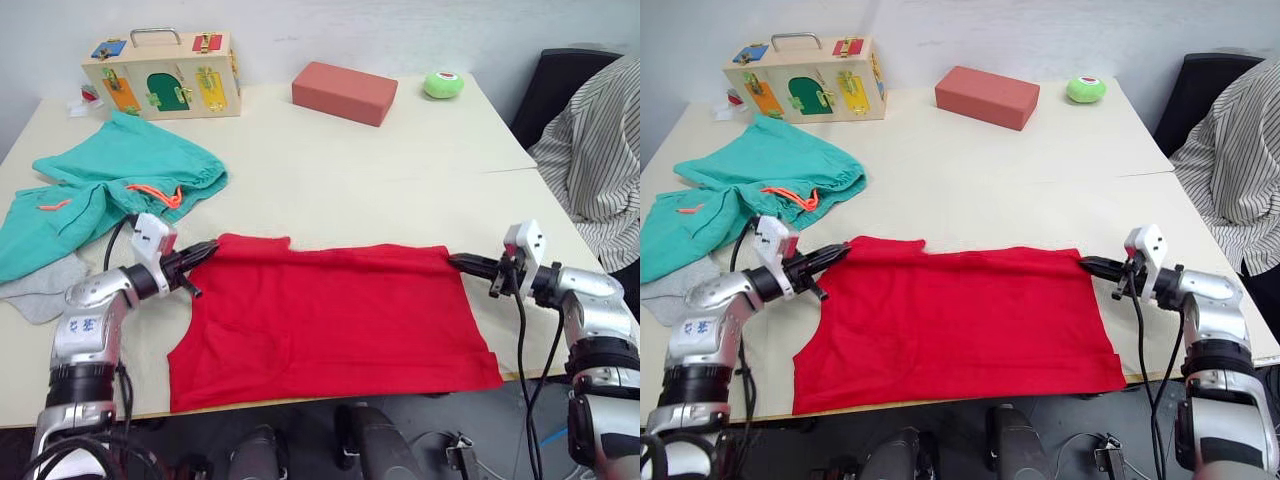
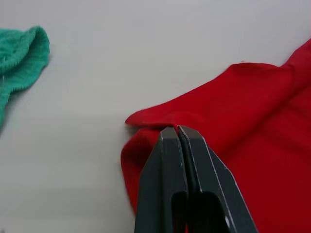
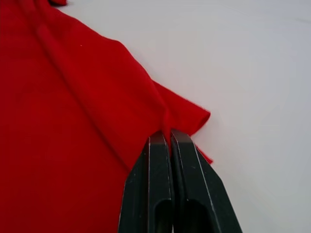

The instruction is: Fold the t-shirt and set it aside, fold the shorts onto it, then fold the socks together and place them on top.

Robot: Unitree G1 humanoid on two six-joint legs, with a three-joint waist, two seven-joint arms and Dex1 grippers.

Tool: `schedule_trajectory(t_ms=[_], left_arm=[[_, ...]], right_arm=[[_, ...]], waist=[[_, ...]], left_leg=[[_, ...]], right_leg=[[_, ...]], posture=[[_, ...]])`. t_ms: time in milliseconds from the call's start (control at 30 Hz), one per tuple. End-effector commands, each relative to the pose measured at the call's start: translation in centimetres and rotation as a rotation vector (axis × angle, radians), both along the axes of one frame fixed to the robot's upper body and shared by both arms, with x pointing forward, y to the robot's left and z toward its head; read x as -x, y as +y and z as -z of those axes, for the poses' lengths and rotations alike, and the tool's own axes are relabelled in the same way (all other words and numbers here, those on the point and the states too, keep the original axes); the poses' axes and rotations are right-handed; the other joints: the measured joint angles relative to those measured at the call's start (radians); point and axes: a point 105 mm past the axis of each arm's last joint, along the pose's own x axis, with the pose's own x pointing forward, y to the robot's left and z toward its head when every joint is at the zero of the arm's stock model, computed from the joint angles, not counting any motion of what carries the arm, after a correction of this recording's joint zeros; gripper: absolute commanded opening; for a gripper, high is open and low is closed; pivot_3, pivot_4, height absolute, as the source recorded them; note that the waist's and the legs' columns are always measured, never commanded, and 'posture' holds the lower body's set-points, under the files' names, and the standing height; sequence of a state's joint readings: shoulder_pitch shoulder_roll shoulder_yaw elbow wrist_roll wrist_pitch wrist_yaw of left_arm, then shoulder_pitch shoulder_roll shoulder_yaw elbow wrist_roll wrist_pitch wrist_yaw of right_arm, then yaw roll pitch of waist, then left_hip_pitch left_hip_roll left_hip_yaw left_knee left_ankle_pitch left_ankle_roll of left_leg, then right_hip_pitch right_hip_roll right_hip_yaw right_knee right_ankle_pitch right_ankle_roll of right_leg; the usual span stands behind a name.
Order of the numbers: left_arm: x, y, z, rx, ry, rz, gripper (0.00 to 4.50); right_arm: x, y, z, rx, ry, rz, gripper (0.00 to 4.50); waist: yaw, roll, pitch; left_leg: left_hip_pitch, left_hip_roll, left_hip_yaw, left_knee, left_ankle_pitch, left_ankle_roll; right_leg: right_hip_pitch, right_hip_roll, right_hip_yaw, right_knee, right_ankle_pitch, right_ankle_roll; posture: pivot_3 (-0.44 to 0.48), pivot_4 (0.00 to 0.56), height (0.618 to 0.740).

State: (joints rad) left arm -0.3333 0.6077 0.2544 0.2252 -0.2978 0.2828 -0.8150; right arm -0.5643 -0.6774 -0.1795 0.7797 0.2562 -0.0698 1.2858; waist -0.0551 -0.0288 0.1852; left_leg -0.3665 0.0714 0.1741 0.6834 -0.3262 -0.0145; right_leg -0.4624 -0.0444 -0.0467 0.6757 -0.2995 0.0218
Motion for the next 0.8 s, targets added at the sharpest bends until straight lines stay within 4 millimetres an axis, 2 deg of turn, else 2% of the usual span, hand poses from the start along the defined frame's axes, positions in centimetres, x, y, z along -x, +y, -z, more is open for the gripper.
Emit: schedule_trajectory(t_ms=[33,233,300,333,367,433,533,667,800], left_arm=[[0.3,0.5,-1.2,-0.013,-0.066,-0.04,0.01],[0.8,0.5,-0.6,-0.027,-0.058,-0.041,0.01],[1.1,0.3,-0.4,-0.006,-0.046,-0.026,0.01],[1.3,0.2,-0.2,0.011,-0.03,-0.018,0.19],[1.3,0.3,-0.2,0.019,-0.027,-0.031,0.39],[1.6,0.5,-0.1,0.035,-0.002,-0.036,0.85],[2.0,1.2,-0.2,0.034,0.043,-0.037,1.82],[2.3,2.7,-1.8,0.076,0.148,-0.032,3.07],[1.6,2.6,-4.0,0.164,0.27,0.009,4.35]], right_arm=[[0.0,-0.7,-0.8,0.037,-0.05,0.018,0.0],[-0.5,-0.6,-0.3,0.047,-0.054,0.058,0.0],[-0.5,-0.4,-0.4,-0.007,-0.003,0.056,0.0],[-0.5,-0.3,-0.5,-0.005,-0.012,0.051,0.0],[-0.3,-0.2,-0.5,-0.011,0.002,0.038,0.19],[0.1,-0.1,-0.8,0.026,-0.024,0.014,0.64],[1.0,-0.4,-1.3,0.064,-0.038,-0.01,1.66],[2.3,-1.3,-3.3,0.121,-0.118,-0.013,3.07],[3.0,-1.2,-5.1,0.149,-0.187,-0.019,4.47]], waist=[[0.0,0.0,0.0],[0.001,0.0,0.0],[0.001,0.0,0.0],[0.001,0.0,0.0],[0.001,0.0,0.0],[0.001,0.0,0.0],[0.002,0.0,0.0],[0.003,0.0,0.0],[0.005,0.0,0.0]], left_leg=[[0.0,0.0,0.0,0.0,0.0,0.0],[0.001,0.0,0.0,0.0,0.0,0.0],[0.001,0.0,0.0,0.0,0.0,0.0],[0.001,0.0,0.0,0.0,0.0,0.0],[0.001,0.0,0.0,0.0,0.0,0.0],[0.001,0.0,0.0,0.0,0.0,0.0],[0.001,0.0,-0.001,0.0,0.0,0.0],[0.0,0.0,-0.001,0.0,0.0,0.0],[0.001,0.0,-0.002,0.0,0.0,0.0]], right_leg=[[0.0,0.0,0.0,0.0,0.0,0.0],[0.001,0.0,0.0,0.0,0.0,0.0],[0.001,0.0,0.0,-0.001,0.0,0.0],[0.001,0.0,0.0,-0.001,0.0,0.0],[0.001,0.0,0.0,-0.001,0.0,0.0],[0.001,0.0,0.0,-0.001,0.0,0.0],[0.001,0.0,0.0,-0.001,0.0,0.0],[0.001,0.0,0.0,-0.001,0.0,0.0],[0.002,0.0,-0.001,-0.001,0.0,0.0]], posture=[[0.0,0.15,0.74],[0.0,0.15,0.74],[0.0,0.15,0.74],[0.0,0.15,0.74],[0.0,0.15,0.74],[0.0,0.15,0.74],[0.0,0.15,0.74],[0.0,0.15,0.74],[0.0,0.15,0.74]])
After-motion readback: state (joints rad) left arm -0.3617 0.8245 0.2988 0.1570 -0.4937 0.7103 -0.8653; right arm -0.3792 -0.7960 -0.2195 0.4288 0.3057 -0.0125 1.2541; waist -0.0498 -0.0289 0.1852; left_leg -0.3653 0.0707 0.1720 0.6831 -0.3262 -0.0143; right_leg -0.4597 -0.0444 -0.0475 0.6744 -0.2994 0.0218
